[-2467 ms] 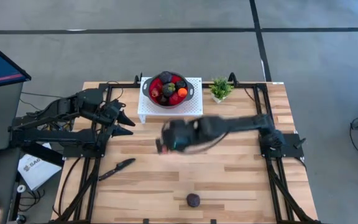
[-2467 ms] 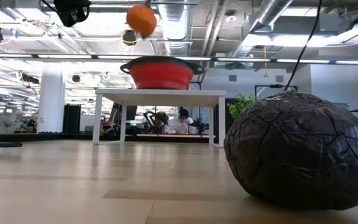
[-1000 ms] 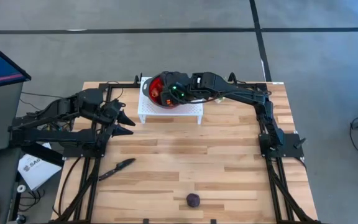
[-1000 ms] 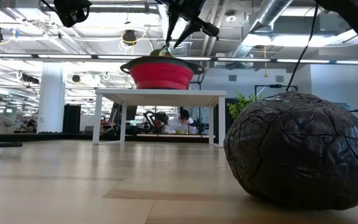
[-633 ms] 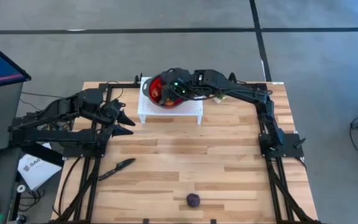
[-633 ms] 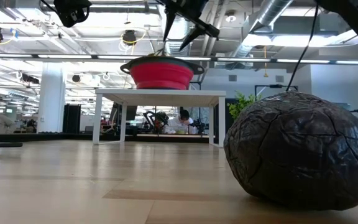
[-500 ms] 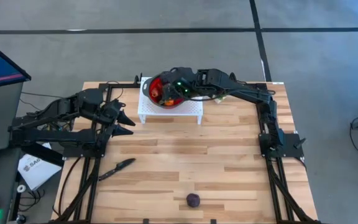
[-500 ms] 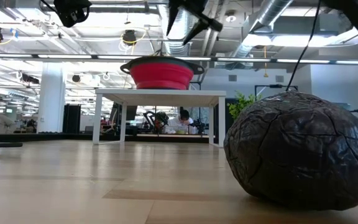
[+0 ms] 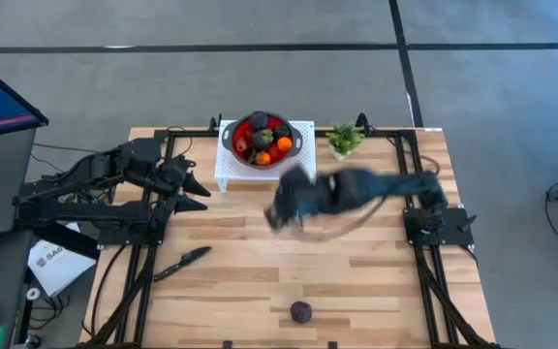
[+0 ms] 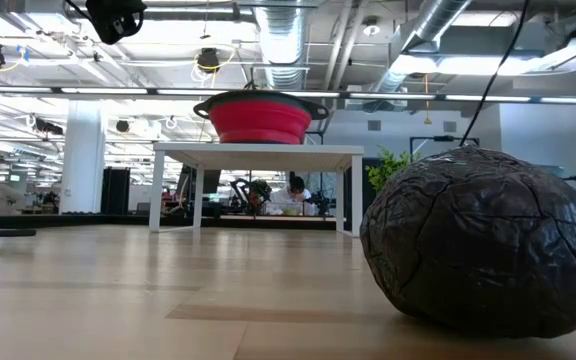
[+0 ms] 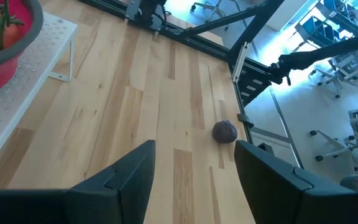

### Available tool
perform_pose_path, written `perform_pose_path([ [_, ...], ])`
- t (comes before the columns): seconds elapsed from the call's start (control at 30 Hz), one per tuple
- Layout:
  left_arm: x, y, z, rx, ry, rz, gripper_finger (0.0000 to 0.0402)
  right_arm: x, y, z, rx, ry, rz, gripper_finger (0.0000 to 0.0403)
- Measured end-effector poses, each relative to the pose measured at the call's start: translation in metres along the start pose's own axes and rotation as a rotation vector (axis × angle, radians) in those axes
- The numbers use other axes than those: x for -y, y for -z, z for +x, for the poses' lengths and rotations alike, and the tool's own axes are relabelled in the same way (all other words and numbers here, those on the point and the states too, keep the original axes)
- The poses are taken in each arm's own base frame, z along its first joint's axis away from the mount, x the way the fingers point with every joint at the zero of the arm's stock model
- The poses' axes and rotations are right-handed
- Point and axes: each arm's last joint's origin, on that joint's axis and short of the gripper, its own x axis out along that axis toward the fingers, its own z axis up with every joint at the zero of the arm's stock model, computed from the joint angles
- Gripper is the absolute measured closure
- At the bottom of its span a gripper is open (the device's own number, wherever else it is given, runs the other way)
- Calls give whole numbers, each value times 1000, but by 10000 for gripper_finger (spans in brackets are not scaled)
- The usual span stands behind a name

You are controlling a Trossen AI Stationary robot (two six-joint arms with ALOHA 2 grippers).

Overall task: Pick & Place Fruit
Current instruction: Put the purple plum into the red strainer bowl on the shelf

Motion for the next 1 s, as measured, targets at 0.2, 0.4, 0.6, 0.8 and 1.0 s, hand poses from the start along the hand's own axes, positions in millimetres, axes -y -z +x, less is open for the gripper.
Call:
perform_pose_path([
  [0.2,0,0,0,0,0,2,188,-51,88,16,-167,5,-7,247],
  [0.4,0,0,0,1,-3,2,188,-88,163,51,-525,-72,-34,270],
  [0.6,0,0,1,-2,-4,6,188,-90,206,89,-851,113,140,244],
  [0.8,-1,0,3,-10,-5,5,188,-89,221,113,-955,199,202,127],
  [1.0,-1,0,3,-14,-6,3,188,-85,231,128,-966,269,199,35],
])
